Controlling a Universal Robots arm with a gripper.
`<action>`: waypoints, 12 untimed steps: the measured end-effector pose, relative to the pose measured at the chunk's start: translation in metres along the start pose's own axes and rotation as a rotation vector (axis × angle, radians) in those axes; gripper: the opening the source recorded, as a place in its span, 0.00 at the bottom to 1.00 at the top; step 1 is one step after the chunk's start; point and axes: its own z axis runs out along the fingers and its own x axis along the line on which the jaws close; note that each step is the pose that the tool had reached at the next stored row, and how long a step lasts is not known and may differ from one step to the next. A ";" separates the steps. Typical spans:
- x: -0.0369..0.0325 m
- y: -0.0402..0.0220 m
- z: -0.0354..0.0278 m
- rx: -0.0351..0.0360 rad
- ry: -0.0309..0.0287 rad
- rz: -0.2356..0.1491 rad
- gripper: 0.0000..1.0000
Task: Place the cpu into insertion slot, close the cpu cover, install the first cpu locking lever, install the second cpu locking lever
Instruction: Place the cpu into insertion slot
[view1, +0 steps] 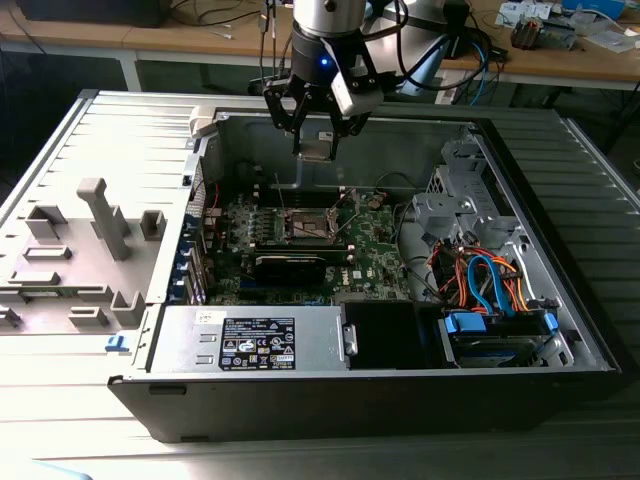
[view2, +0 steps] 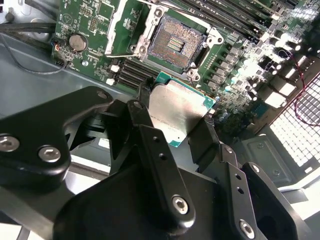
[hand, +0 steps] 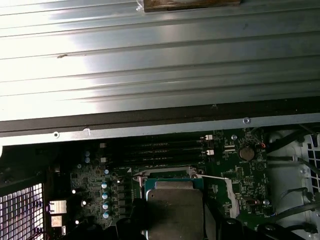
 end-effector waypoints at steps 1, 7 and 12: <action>0.0000 0.0000 0.0000 0.0000 -0.0001 0.003 0.55; 0.0000 0.0000 0.0003 -0.0003 -0.0008 0.014 0.55; 0.0000 0.0000 0.0005 -0.0005 -0.0014 0.025 0.55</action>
